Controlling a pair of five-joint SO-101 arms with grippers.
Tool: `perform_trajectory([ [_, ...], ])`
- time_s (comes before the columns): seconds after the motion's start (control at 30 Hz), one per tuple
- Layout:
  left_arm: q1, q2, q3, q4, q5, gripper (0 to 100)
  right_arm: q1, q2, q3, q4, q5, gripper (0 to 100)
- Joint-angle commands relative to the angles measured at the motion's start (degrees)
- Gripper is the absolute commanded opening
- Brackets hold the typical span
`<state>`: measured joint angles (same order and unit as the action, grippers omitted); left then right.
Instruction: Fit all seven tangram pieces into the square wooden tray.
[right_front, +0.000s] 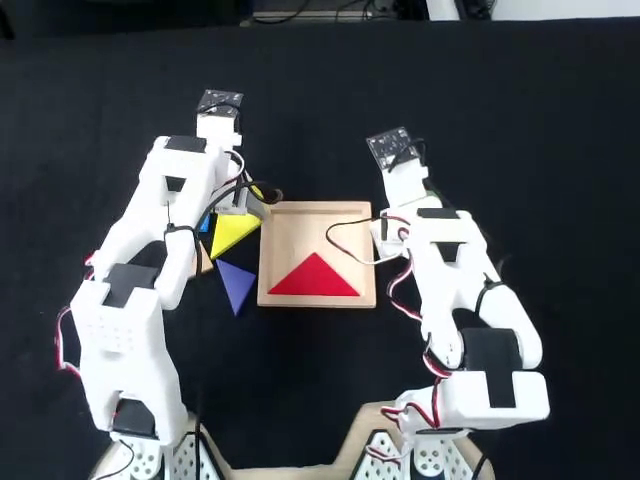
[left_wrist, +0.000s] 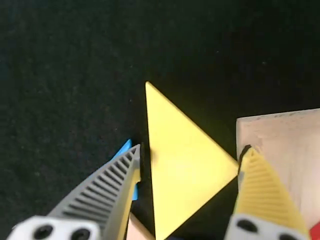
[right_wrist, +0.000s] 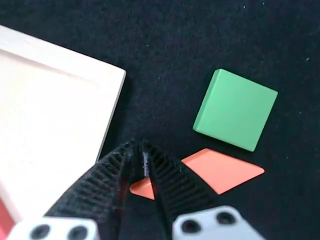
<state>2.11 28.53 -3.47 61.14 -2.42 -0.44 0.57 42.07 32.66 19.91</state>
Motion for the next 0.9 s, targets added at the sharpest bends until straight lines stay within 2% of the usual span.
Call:
perform_trajectory([
  [0.0,-1.0,-0.2,-1.8,0.4,-0.6,31,-0.1,-0.2,-2.5,-1.2,-0.2,1.1],
  [0.5,-1.5,0.2,-1.7,4.2,-1.0,31,-0.1,-0.2,-2.5,-1.2,-0.2,1.1],
  [0.7,-1.5,-0.4,0.3,3.8,-6.0,27,-0.1,-0.2,-2.5,-1.2,-0.2,1.1],
  [0.87,-1.5,-0.4,-0.3,3.3,-10.9,30,-0.1,-0.2,-2.5,-1.2,-0.2,1.1],
])
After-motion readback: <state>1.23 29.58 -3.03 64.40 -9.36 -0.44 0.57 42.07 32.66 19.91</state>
